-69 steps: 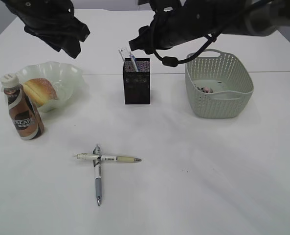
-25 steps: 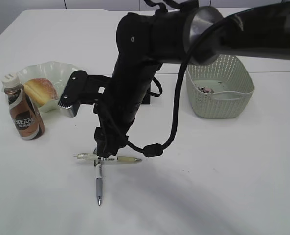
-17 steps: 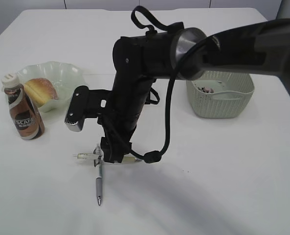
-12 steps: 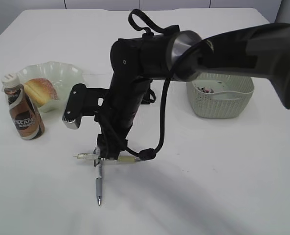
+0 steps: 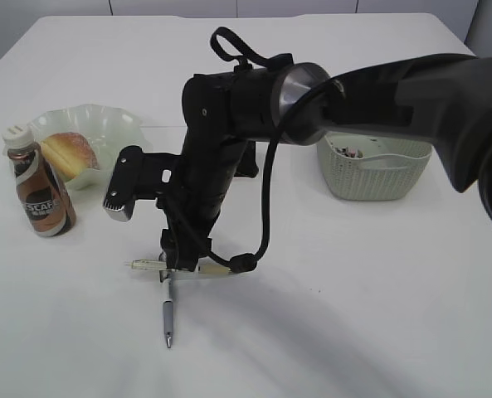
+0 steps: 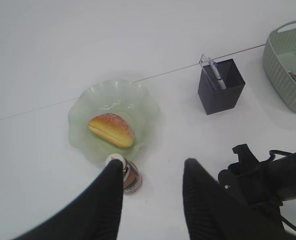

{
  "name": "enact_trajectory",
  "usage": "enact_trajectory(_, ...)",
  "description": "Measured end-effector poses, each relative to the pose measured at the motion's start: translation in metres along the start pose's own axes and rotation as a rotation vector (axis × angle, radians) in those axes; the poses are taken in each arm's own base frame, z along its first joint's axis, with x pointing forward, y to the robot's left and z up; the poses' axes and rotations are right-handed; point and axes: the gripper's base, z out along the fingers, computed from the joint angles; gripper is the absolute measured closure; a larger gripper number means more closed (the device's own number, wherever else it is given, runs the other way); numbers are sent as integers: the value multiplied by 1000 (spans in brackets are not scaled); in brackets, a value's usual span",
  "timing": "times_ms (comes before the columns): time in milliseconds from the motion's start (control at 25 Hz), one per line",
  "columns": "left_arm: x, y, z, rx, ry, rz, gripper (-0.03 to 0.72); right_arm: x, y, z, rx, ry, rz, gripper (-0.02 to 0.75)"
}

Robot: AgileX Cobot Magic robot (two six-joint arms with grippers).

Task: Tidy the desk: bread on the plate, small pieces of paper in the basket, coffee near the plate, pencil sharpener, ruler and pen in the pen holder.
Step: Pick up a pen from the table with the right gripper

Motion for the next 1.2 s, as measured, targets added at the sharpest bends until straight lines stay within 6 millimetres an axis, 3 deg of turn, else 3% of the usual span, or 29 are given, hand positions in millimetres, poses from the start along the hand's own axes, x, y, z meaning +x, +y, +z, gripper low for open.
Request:
enact_trajectory(440, 0, 0, 0, 0, 0, 0, 390, 2, 0, 7, -7, 7, 2, 314)
enact_trajectory(1200, 0, 0, 0, -1, 0, 0, 390, 11, 3, 35, -45, 40, 9, 314)
